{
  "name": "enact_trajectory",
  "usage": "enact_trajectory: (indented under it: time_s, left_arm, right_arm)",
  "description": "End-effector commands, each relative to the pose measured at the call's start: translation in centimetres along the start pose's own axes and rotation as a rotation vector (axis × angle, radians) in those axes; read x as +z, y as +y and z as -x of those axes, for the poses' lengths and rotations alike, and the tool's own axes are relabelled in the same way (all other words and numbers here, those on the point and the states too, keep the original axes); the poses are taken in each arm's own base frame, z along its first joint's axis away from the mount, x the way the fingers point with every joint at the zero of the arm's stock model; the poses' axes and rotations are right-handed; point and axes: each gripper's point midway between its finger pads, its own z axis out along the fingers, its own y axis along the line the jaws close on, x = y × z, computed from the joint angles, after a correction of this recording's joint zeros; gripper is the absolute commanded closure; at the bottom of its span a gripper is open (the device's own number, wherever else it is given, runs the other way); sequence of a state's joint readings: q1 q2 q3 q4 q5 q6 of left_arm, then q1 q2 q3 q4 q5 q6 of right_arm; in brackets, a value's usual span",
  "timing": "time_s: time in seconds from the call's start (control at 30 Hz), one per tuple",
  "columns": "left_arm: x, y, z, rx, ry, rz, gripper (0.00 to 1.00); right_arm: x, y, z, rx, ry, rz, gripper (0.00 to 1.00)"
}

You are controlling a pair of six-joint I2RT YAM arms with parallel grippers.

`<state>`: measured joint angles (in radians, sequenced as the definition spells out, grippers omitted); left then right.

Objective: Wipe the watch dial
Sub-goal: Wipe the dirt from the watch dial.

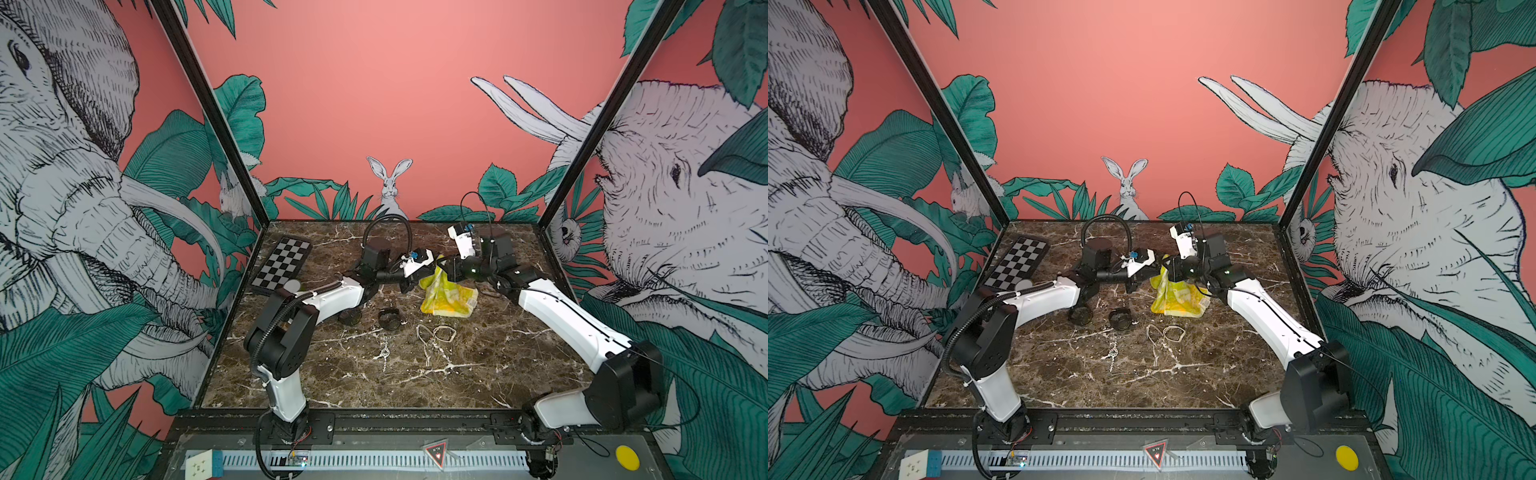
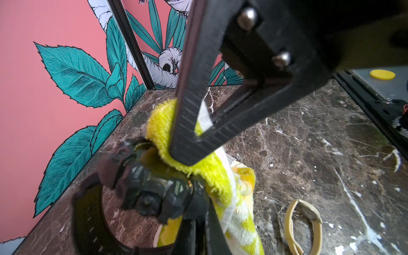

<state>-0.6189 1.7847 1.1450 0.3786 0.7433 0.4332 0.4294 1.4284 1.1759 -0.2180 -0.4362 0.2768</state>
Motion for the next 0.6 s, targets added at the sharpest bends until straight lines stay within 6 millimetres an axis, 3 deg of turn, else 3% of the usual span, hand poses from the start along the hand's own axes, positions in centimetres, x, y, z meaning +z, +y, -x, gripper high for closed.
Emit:
enact_trajectory:
  time_s: [0.0, 0.17, 0.33, 0.57]
  left_arm:
    - [-0.1, -0.4, 1.4, 0.015, -0.039, -0.040, 1.00]
    - [-0.3, -0.8, 1.6, 0.022, -0.051, -0.051, 1.00]
    - [-0.5, -0.8, 2.4, 0.036, -0.069, -0.051, 1.00]
    - [-0.7, -0.8, 2.8, 0.043, -0.079, -0.043, 1.00]
  right_arm:
    - [0.0, 1.6, 3.0, -0.041, -0.085, 0.059, 1.00]
    - [1.1, 0.8, 2.6, -0.028, -0.059, 0.036, 1.00]
    - [2.4, -1.2, 0.7, -0.026, 0.006, -0.065, 1.00]
    - [2.5, -3.6, -1.0, -0.028, 0.060, -0.181, 1.00]
